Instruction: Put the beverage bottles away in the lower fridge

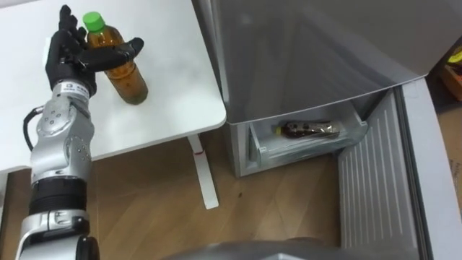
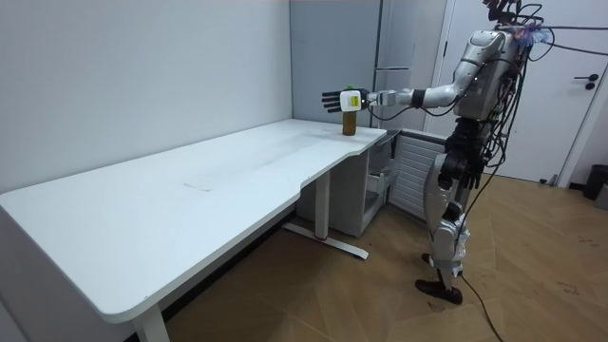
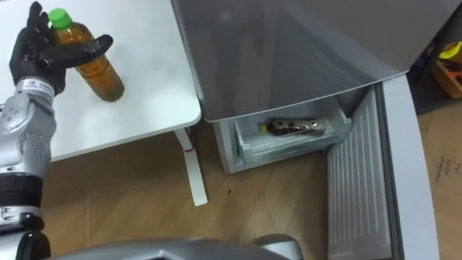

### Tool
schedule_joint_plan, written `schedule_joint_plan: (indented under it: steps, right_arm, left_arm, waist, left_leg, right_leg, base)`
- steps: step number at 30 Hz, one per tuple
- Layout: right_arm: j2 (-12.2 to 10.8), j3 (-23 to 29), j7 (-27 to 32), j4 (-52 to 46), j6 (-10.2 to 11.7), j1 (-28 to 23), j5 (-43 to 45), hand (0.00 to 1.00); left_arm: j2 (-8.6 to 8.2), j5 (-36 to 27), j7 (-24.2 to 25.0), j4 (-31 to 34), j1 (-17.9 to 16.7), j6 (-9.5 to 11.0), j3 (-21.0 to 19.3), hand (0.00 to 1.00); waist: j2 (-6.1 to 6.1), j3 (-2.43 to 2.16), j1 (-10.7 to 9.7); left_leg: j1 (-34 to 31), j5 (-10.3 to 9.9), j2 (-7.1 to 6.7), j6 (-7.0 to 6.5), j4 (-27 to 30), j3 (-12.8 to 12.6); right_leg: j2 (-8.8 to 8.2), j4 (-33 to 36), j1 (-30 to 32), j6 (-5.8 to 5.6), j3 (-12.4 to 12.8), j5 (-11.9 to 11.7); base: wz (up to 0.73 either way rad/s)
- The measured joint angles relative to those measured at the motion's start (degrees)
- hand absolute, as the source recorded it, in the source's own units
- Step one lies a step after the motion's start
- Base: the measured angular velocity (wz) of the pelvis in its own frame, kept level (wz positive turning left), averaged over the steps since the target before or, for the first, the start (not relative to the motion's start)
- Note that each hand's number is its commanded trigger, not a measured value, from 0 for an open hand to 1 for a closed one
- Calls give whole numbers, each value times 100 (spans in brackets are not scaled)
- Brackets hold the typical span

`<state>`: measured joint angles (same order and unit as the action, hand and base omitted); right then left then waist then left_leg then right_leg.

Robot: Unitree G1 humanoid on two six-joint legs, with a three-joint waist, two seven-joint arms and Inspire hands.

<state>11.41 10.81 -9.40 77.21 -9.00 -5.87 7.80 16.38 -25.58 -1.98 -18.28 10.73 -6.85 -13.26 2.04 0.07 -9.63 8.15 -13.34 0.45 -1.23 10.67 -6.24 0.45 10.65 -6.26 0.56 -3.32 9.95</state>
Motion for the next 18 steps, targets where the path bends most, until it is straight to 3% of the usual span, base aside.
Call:
schedule_joint_plan:
  steps: [7,18]
  right_arm:
    - [1,6,1,-166,-237,7,0,0]
    - [1,30,-15,-176,-306,9,59,0]
  left_arm:
    - [57,-86,134,-151,45,-271,0,0]
    - [81,-100,155,-297,49,-429,-5,0]
  waist:
    - [2,2,-5]
    - [17,14,7]
  left_leg:
    - [11,-1,1,-1,-14,-2]
    - [-9,-1,2,0,-29,-12]
  right_leg:
    - [7,17,12,1,20,1]
    - [13,6,42,3,19,2]
  base:
    - [0]
    - [0]
